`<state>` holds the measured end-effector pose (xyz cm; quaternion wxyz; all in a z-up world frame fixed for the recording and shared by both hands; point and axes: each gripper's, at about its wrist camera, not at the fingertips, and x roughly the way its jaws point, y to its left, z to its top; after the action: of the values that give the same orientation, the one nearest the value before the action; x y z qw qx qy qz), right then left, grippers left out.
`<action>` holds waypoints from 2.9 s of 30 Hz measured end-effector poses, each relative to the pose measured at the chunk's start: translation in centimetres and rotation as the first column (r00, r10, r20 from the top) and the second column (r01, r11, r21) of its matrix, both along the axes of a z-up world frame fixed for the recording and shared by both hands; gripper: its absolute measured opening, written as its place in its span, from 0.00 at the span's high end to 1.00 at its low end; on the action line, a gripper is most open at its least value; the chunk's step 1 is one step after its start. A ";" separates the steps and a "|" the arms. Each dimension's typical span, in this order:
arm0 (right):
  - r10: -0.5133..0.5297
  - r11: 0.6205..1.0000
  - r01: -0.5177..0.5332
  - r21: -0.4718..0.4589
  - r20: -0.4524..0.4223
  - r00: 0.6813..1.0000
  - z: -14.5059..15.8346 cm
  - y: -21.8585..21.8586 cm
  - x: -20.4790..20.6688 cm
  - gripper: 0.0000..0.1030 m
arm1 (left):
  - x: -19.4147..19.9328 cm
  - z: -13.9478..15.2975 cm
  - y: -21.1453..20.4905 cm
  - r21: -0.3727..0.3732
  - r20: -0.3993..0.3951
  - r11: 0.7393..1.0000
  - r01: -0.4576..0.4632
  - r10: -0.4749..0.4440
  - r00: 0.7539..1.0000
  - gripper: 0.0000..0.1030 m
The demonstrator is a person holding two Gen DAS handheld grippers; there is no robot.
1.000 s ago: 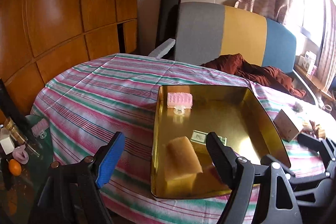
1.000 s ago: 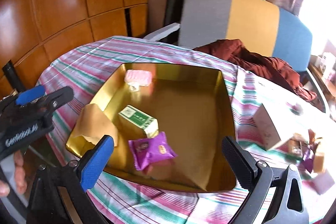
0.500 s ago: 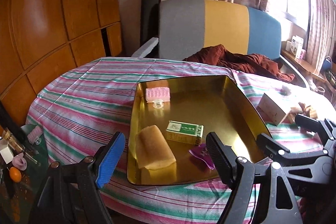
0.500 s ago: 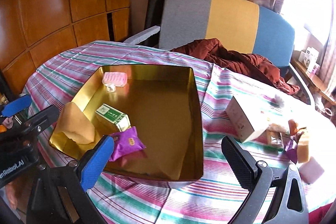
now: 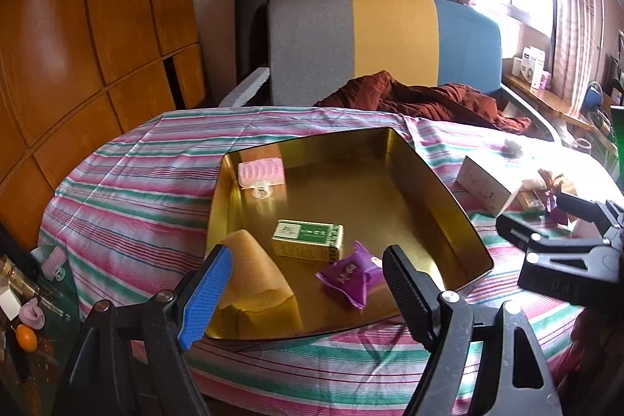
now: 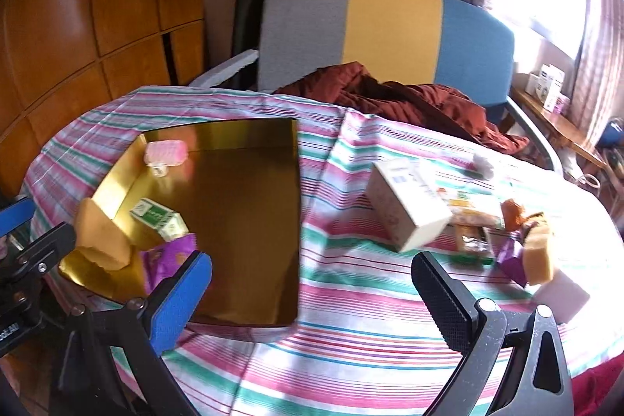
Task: Organize objects
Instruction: 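Move the left tool toward the white box while the right tool approaches the eraser sponge, then close the left tool on the beige barcode box and lift it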
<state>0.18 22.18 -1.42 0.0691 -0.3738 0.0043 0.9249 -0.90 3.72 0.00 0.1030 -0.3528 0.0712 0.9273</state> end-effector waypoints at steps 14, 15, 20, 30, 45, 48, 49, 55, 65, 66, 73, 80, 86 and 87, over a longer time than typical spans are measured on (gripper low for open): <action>-0.227 0.974 0.227 0.001 0.038 0.973 0.0 11.6 1.5 0.00 | 0.3 -1.1 3.6 0.031 0.058 0.991 0.127 -0.129 0.990 0.22; -0.253 0.967 0.253 -0.008 0.042 0.967 0.1 12.9 1.7 0.00 | 0.3 -1.2 4.0 0.032 0.064 0.990 0.139 -0.140 0.988 0.22; -0.396 0.918 0.396 -0.001 0.028 0.918 0.9 19.7 3.3 0.00 | 0.1 -1.9 6.0 0.057 0.118 0.980 0.191 -0.197 0.973 0.22; -0.649 0.747 0.650 -0.141 0.057 0.759 -1.0 31.2 6.8 0.00 | 0.7 -2.0 11.5 0.060 0.133 0.938 0.341 -0.346 0.929 0.22; -0.637 0.719 0.637 -0.279 0.103 0.764 -2.0 32.1 7.1 0.00 | -5.6 -2.2 20.9 0.110 0.217 0.925 0.363 -0.379 0.900 0.16; -0.628 0.724 0.627 -0.286 0.103 0.772 -2.0 32.0 7.0 0.00 | -7.8 -2.9 22.8 0.110 0.252 0.938 0.328 -0.346 0.904 0.10; -0.624 0.727 0.624 -0.288 0.102 0.774 -2.0 32.0 7.0 0.00 | -8.6 -3.1 23.3 0.122 0.262 0.941 0.315 -0.337 0.904 0.09; -0.598 0.745 0.597 -0.297 0.098 0.795 -1.9 31.7 6.7 0.00 | -12.9 -4.8 25.5 0.170 0.335 0.965 0.201 -0.248 0.909 0.01; -0.571 0.762 0.572 -0.303 0.104 0.815 -2.0 31.5 6.3 0.00 | -15.8 -8.3 28.3 0.113 0.423 0.977 0.182 -0.213 0.881 0.01; -0.573 0.760 0.575 -0.304 0.105 0.813 -2.0 31.5 6.3 0.00 | -15.8 -8.6 28.3 0.111 0.425 0.977 0.183 -0.213 0.880 0.03; -0.605 0.726 0.605 -0.326 0.114 0.788 -2.2 32.4 6.9 0.00 | -13.5 -9.4 27.7 0.104 0.421 0.954 0.282 -0.299 0.856 0.50; -0.679 0.643 0.663 -0.383 0.114 0.725 -2.3 34.3 8.6 0.00 | -8.5 -9.0 26.3 0.106 0.383 0.922 0.372 -0.383 0.840 0.51; -0.712 0.573 0.694 -0.436 0.154 0.685 -3.0 35.7 9.4 0.00 | -3.2 -8.9 26.1 0.050 0.337 0.880 0.472 -0.460 0.822 0.51; -0.710 0.579 0.694 -0.428 0.156 0.687 -3.1 35.6 9.3 0.00 | -2.3 -9.1 26.1 0.039 0.331 0.871 0.490 -0.474 0.816 0.51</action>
<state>9.45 57.75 -4.47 0.3394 -0.3315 0.3687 0.7994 -3.24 29.78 -9.09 0.3361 -0.4758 0.1623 0.7965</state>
